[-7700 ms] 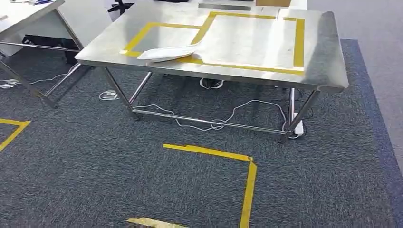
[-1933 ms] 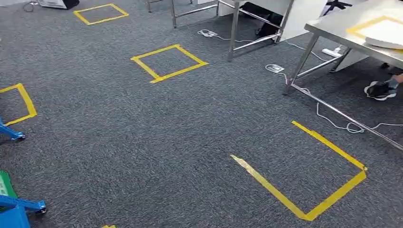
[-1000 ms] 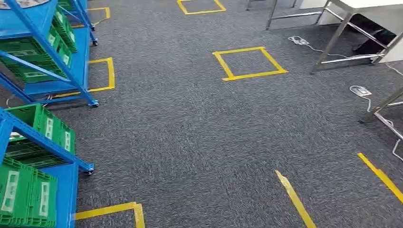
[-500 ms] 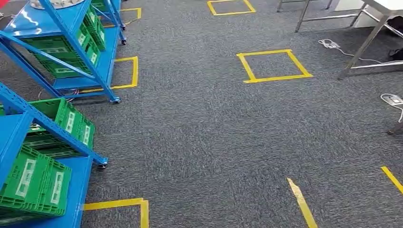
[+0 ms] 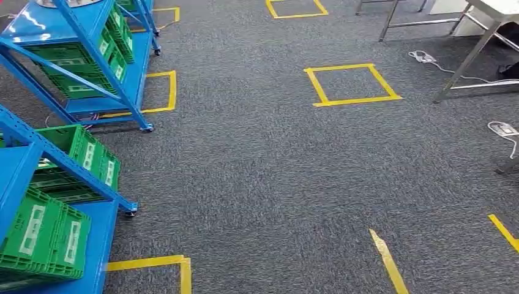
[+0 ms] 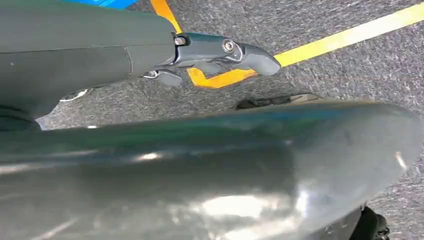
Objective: Take the parts from the cabinet and place them on the table.
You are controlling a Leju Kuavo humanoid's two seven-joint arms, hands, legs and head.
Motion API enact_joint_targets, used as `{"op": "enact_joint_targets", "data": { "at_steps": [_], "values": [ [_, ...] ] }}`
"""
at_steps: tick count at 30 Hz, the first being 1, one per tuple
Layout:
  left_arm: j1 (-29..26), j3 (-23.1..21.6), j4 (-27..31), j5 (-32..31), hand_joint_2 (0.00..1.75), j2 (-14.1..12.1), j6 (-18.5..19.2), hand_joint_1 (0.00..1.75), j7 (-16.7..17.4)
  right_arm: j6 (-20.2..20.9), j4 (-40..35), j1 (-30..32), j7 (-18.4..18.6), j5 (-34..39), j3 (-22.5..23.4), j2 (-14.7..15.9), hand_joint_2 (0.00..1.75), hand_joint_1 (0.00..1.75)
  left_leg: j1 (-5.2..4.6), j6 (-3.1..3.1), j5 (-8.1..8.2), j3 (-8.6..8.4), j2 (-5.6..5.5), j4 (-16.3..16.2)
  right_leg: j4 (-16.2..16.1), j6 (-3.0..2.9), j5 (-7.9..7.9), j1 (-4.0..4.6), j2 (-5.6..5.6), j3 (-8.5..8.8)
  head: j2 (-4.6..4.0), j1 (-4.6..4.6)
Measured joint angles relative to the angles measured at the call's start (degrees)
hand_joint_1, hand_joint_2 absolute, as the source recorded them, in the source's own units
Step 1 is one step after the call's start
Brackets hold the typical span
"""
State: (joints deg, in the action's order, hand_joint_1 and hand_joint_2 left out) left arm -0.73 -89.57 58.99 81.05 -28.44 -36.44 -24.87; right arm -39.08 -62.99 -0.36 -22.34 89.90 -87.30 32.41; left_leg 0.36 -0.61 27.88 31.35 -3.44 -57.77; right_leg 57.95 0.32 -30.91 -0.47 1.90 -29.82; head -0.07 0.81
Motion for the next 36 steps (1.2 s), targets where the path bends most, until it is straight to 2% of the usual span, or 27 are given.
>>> {"op": "enact_joint_targets", "data": {
  "at_steps": [16,17,20,21,22,23,25,26,27,28,29,30,31,32,33,35,36],
  "values": [
    [0.0,0.0,-0.6,0.7,0.00,0.2,0.6,0.00,-0.2,-0.4,0.0,0.0,0.0,0.0,-0.3,0.0,0.00,0.00,-0.20,0.03,0.01,-0.01,0.00,-0.1,0.0,0.17,0.06,-0.19,-0.01,-0.05,0.00,-0.02],
    [0.1,0.0,-0.7,0.7,0.00,0.2,0.7,0.00,-0.2,-0.6,0.0,0.0,0.0,0.0,-0.4,-0.1,0.00,0.00,-0.38,0.47,0.27,0.15,0.01,-0.7,-0.2,0.61,0.26,-0.54,-0.07,0.18,0.00,0.00],
    [0.1,0.0,-1.0,0.6,0.00,0.2,1.0,0.00,-0.2,-0.8,0.0,-0.2,0.0,0.0,-1.0,-0.2,0.00,0.00,-0.58,1.52,-0.04,0.09,0.02,-0.3,-0.9,1.16,0.58,-0.67,0.03,0.07,0.00,-0.09],
    [0.3,0.0,-1.1,0.6,0.00,0.2,1.0,0.00,-0.2,-0.8,0.0,-0.3,0.0,0.0,-1.1,-0.2,0.00,0.00,-0.56,2.08,-0.69,-0.72,0.09,1.5,-1.6,1.47,0.73,-0.44,0.05,0.59,0.00,-0.07],
    [0.2,0.0,-1.1,0.6,0.00,0.4,1.1,0.00,-0.2,-0.8,0.0,-0.3,0.0,-0.1,-1.2,-0.2,0.00,0.00,-0.02,2.02,-1.52,-1.79,0.30,3.2,-0.8,1.28,0.09,-0.41,-0.67,0.51,0.00,0.11],
    [0.2,0.0,-1.2,0.5,0.00,0.4,1.1,0.00,-0.2,-0.8,0.0,-0.4,0.0,-0.1,-1.3,-0.2,0.00,0.00,0.01,2.30,-1.84,-2.13,0.17,3.9,1.1,1.35,-1.48,-0.29,-1.15,-0.60,0.00,0.17],
    [0.2,0.0,-1.4,0.5,0.00,0.5,1.1,0.00,-0.1,-0.8,0.0,-0.5,0.0,-0.1,-1.4,-0.2,0.00,0.00,0.06,2.18,-1.87,-1.98,0.14,3.8,9.3,1.79,-5.68,-0.50,-1.29,-4.86,0.00,0.24],
    [0.2,0.0,-1.5,0.5,0.00,0.7,1.1,0.00,-0.1,-0.8,0.0,-0.5,-0.1,0.0,-1.4,-0.2,0.00,0.00,0.04,2.13,-1.81,-1.97,0.03,3.8,13.4,2.11,-7.06,-0.69,-1.29,-7.01,0.00,0.15],
    [0.2,0.0,-1.6,0.5,0.00,0.9,1.2,0.00,-0.1,-0.8,0.0,-0.5,-0.2,0.0,-1.4,-0.2,0.00,0.00,0.07,2.02,-1.76,-1.97,-0.26,3.8,14.8,2.43,-6.82,-0.86,-1.31,-7.87,0.00,0.22],
    [0.2,0.0,-1.7,0.6,0.00,1.0,1.2,0.00,0.0,-0.8,0.0,-0.4,-0.2,0.0,-1.5,-0.3,0.00,0.00,0.24,1.69,-1.65,-1.98,-0.71,3.6,13.4,2.75,-5.15,-1.19,-1.31,-7.32,0.00,0.18],
    [0.2,0.0,-1.8,0.6,0.00,1.0,1.2,0.00,0.0,-0.8,0.1,-0.3,-0.2,0.0,-1.6,-0.3,0.00,0.00,0.45,1.32,-1.45,-1.95,-1.19,3.3,10.2,3.16,-2.91,-1.51,-1.26,-5.75,0.00,0.17],
    [0.2,0.0,-1.8,0.6,0.00,1.1,1.2,0.00,0.0,-0.9,0.1,-0.3,-0.2,0.0,-1.6,-0.3,0.00,0.00,0.86,0.64,-1.01,-1.88,-1.77,2.6,4.3,3.66,0.17,-2.01,-1.00,-2.64,0.00,0.20],
    [0.2,0.0,-1.8,0.6,0.00,1.1,1.2,0.00,0.0,-0.9,0.1,-0.4,-0.2,0.0,-1.6,-0.3,0.00,0.00,1.09,-0.11,-0.46,-1.63,-2.18,1.6,0.2,4.38,0.96,-2.59,0.52,-0.53,0.00,0.24],
    [0.2,0.0,-2.0,0.6,0.00,0.7,1.2,0.00,0.0,-0.8,0.1,-0.5,-0.2,0.0,-1.6,-0.7,0.00,0.00,0.87,-0.73,-0.03,-1.07,-2.57,1.0,0.6,4.30,-0.25,-1.80,1.79,-0.56,0.00,0.74],
    [0.3,0.0,-2.0,0.6,0.00,0.8,1.2,0.00,0.0,-0.9,0.1,-0.5,-0.4,0.0,-1.7,-0.6,0.00,0.00,0.74,-0.91,0.20,-0.72,-2.79,0.0,0.7,2.61,0.06,-2.05,0.81,-0.64,0.00,0.57],
    [0.2,0.0,-2.1,0.6,0.00,0.8,1.2,0.00,0.0,-0.8,0.1,-0.4,-0.4,0.1,-1.7,-0.6,0.00,0.00,0.93,-0.94,0.07,-0.71,-2.91,0.2,1.1,1.80,-0.22,-1.69,0.19,-0.34,0.00,0.11],
    [0.0,0.0,-2.1,0.6,0.00,0.9,1.2,0.00,0.0,-0.8,0.1,-0.3,-0.4,0.0,-1.7,-0.7,0.00,0.00,1.13,-1.16,0.20,-0.53,-3.25,0.1,1.3,1.46,-0.16,-1.64,-0.28,-0.30,0.00,0.20]
  ]
}}
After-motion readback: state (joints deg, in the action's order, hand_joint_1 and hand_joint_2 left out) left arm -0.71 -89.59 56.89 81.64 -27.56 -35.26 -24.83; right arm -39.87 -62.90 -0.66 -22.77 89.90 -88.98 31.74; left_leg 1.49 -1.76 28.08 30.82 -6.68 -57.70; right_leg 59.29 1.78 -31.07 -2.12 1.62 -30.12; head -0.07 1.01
